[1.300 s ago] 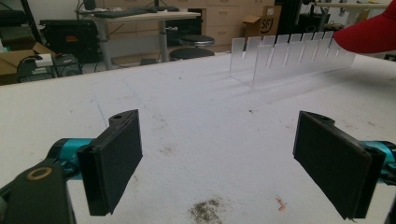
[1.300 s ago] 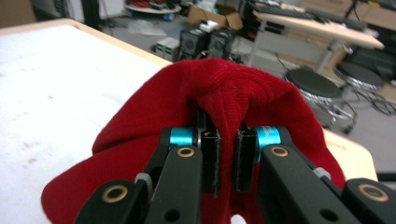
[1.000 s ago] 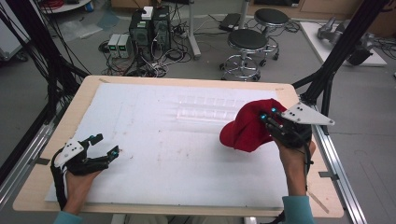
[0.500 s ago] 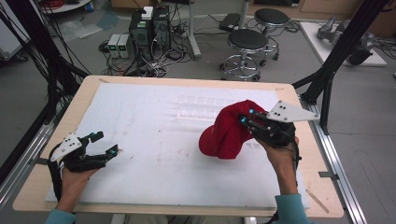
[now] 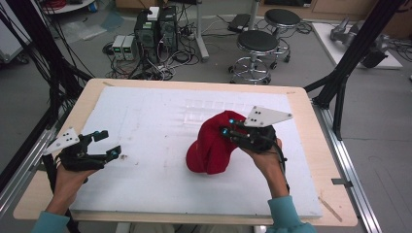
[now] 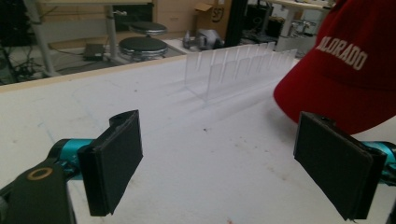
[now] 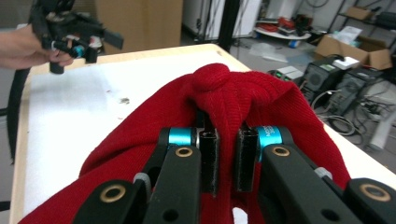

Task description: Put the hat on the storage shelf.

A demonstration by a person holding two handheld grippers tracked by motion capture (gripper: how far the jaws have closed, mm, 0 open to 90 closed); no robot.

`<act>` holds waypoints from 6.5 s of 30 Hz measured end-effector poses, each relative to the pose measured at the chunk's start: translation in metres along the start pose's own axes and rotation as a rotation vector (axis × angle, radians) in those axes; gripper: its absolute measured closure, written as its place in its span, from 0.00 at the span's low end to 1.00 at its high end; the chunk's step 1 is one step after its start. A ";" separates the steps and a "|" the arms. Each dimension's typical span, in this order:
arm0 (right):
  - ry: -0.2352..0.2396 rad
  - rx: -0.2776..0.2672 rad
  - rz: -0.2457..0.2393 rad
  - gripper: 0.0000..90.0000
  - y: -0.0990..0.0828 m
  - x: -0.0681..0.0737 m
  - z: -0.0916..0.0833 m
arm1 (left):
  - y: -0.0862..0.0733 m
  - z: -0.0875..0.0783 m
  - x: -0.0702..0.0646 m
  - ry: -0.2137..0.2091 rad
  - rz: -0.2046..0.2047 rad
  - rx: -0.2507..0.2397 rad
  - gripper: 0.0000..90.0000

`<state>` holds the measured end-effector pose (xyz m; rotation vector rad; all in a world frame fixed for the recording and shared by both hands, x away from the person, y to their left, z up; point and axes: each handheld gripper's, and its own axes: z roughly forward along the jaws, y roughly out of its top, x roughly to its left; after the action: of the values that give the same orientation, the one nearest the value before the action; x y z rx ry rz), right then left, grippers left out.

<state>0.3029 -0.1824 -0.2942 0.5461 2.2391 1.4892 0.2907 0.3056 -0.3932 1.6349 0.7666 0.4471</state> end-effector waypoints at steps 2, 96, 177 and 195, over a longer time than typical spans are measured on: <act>0.022 0.005 -0.009 0.93 0.001 0.002 0.007 | 0.007 0.003 -0.002 -0.032 0.005 0.016 0.17; 0.171 -0.019 -0.112 0.47 0.018 0.019 0.062 | 0.079 0.114 -0.093 -0.452 0.055 0.168 0.94; 0.033 -0.040 0.329 0.94 -0.040 0.045 0.053 | 0.132 0.148 -0.111 -0.197 0.004 0.014 0.92; -0.052 -0.038 0.288 0.94 -0.040 0.034 0.042 | 0.129 0.139 -0.097 -0.166 0.040 0.016 0.15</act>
<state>0.2920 -0.1461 -0.3497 0.9166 2.1569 1.6286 0.3448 0.1299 -0.2859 1.6817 0.6154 0.3292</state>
